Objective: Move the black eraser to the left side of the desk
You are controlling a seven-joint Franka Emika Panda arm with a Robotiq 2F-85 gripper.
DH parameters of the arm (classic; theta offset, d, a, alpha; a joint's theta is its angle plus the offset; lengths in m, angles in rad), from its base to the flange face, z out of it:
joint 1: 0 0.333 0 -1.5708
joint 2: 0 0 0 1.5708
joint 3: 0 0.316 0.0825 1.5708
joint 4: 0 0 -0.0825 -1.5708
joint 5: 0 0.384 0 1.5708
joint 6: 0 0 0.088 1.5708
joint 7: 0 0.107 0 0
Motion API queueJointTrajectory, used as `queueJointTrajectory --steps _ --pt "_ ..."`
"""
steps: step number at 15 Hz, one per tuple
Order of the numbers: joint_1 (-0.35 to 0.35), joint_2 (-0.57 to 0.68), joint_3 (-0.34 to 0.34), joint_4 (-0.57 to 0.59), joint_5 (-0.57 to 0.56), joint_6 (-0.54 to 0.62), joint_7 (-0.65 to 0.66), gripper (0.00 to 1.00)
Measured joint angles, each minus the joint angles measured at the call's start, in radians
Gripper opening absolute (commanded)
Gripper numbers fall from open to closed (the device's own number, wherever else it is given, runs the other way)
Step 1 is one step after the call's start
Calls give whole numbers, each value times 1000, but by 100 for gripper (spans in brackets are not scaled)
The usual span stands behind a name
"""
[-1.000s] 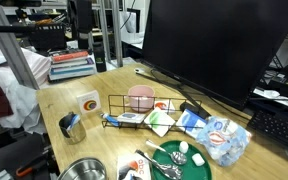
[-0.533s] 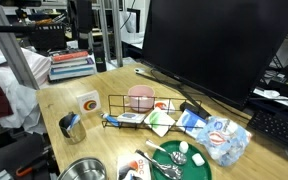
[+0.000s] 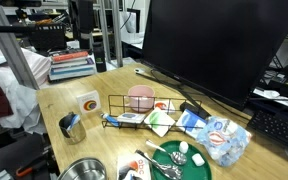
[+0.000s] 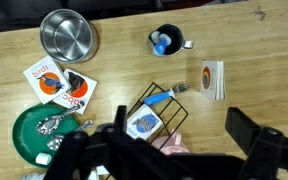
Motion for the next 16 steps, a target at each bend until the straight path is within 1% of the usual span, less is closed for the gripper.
queueJointTrajectory --steps 3,8,10,16 --pt "0 35 1 22 16 57 22 100" --pt "0 168 13 81 16 150 65 100" --pt "0 206 15 102 16 160 74 100" --pt "0 207 15 111 16 159 76 100"
